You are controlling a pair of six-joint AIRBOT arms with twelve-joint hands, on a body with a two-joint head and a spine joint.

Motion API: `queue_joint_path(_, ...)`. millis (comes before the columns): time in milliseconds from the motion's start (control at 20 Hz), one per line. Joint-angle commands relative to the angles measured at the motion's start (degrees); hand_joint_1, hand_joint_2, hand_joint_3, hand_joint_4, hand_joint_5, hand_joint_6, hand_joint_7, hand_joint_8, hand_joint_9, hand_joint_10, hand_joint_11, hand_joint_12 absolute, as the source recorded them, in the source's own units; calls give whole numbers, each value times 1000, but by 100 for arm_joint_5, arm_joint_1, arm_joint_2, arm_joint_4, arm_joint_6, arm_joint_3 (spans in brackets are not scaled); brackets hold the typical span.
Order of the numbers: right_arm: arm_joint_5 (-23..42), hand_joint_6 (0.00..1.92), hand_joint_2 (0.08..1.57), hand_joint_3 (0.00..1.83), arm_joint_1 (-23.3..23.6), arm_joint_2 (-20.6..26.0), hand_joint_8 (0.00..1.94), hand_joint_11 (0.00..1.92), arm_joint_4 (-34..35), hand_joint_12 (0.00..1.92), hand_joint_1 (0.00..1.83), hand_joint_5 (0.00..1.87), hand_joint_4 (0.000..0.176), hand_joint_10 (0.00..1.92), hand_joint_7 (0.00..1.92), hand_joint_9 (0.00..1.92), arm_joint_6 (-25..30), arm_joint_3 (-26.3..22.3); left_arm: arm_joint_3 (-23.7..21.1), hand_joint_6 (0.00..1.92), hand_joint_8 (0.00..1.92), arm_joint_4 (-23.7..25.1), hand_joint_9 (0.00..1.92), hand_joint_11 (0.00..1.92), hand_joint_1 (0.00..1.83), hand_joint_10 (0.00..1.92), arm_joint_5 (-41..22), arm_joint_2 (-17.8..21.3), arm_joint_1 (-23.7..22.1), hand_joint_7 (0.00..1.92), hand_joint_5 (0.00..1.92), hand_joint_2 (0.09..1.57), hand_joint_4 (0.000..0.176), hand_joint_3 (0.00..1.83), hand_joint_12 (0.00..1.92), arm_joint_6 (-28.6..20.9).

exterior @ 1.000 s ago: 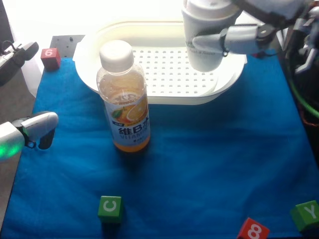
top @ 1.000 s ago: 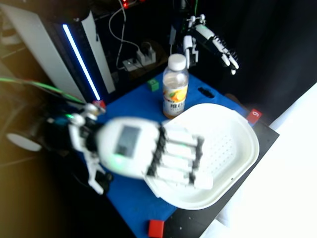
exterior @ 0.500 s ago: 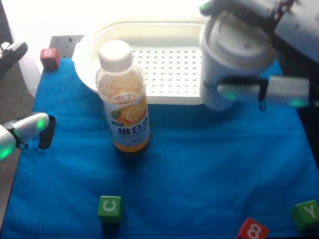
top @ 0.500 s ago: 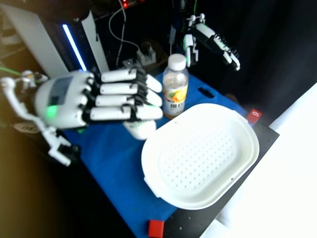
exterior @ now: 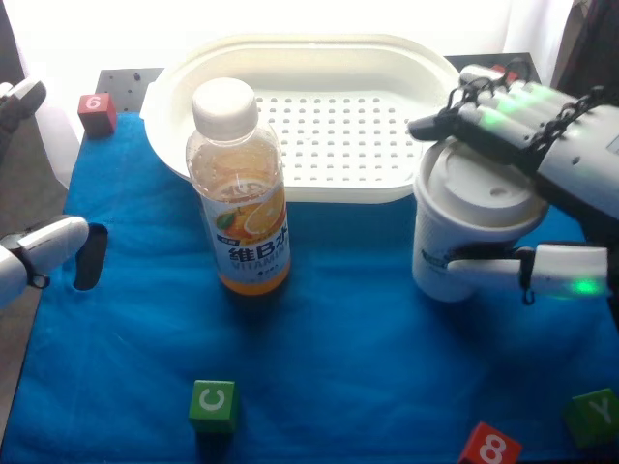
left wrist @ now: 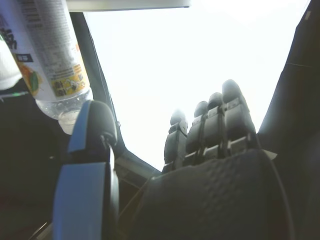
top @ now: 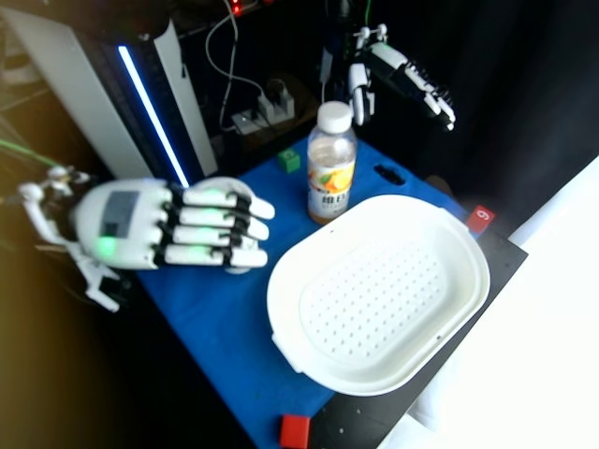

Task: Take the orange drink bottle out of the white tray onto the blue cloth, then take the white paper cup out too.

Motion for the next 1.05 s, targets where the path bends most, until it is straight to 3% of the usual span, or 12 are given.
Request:
queue_joint_path(0, 692, 224, 1181, 0, 30, -3, 454, 1, 77, 1705, 674, 0, 0, 971, 43, 0, 57, 3, -2, 3, 0, 67, 0, 0, 857, 0, -753, 20, -20, 0, 102, 1196, 43, 4, 27, -32)
queue_joint_path(100, 664, 8, 1178, 1, -2, -14, 29, 0, 86, 960, 629, 0, 3, 68, 1, 0, 57, -1, 5, 1, 0, 67, 0, 16, 836, 0, -746, 29, -19, 0, 93, 1199, 39, 3, 28, -30)
queue_joint_path(200, 676, 0, 1166, 0, -11, 36, 0, 0, 88, 277, 568, 0, 16, 2, 0, 0, 57, -73, 12, 4, 0, 68, 0, 7, 826, 0, -711, 49, -19, 0, 101, 1203, 61, 4, 30, -29)
queue_joint_path(300, 806, 0, 1119, 0, -11, 153, 0, 0, 86, 285, 485, 0, 90, 0, 0, 0, 57, -173, 10, 0, 0, 69, 0, 3, 807, 0, -715, 50, -14, 0, 90, 1224, 48, 0, 101, -27)
queue_joint_path(350, 948, 0, 1080, 0, -11, 253, 0, 0, 81, 282, 468, 0, 128, 0, 0, 0, 57, -242, 8, 0, 0, 62, 0, 0, 809, 0, -729, 49, -8, 0, 89, 1223, 68, 0, 52, -27)
queue_joint_path(450, 1199, 0, 1070, 0, -12, 408, 0, 0, 67, 276, 474, 0, 137, 0, 0, 0, 57, -338, 5, 1, 0, 40, 0, 0, 790, 0, -757, 49, 6, 0, 95, 1207, 91, 0, 1, -27)
queue_joint_path(600, 1672, 0, 1003, 0, -12, 672, 0, 0, 50, 163, 487, 0, 51, 0, 0, 0, 84, -498, 0, 2, 0, 39, 0, 0, 776, 0, -795, 58, 13, 0, 90, 1201, 100, 0, 0, -28)
queue_joint_path(750, 2232, 0, 996, 0, -33, 885, 0, 0, 64, 0, 494, 0, 122, 0, 0, 0, 190, -591, -21, 1, 0, 39, 0, 47, 794, 0, -881, 77, 30, 0, 82, 1205, 98, 0, 24, -28)
queue_joint_path(800, 2427, 0, 998, 0, -45, 972, 0, 0, 89, 0, 522, 0, 126, 0, 0, 0, 190, -637, -31, 2, 0, 39, 0, 58, 793, 0, -929, 88, 44, 0, 82, 1212, 68, 1, 34, -28)
queue_joint_path(900, 2717, 0, 999, 0, -87, 1064, 0, 13, 181, 10, 574, 0, 111, 0, 0, 0, 190, -679, -42, 0, 0, 39, 0, 1, 800, 0, -969, 102, 52, 0, 77, 1219, 64, 0, 248, -28)
queue_joint_path(950, 3867, 0, 1003, 0, -364, 1687, 0, 0, 1231, 1853, 444, 0, 145, 363, 0, 0, 135, -629, -8, 0, 0, 1150, 0, 0, 629, 0, -1280, 767, -980, 0, 0, 1142, 134, 0, 0, 621)
queue_joint_path(1000, 4014, 0, 1003, 0, -364, 1705, 0, 0, 1255, 1853, 444, 0, 145, 363, 0, 0, 135, -633, 17, 0, 0, 1248, 0, 0, 629, 0, -1280, 789, -1072, 0, 0, 1142, 134, 0, 0, 597)
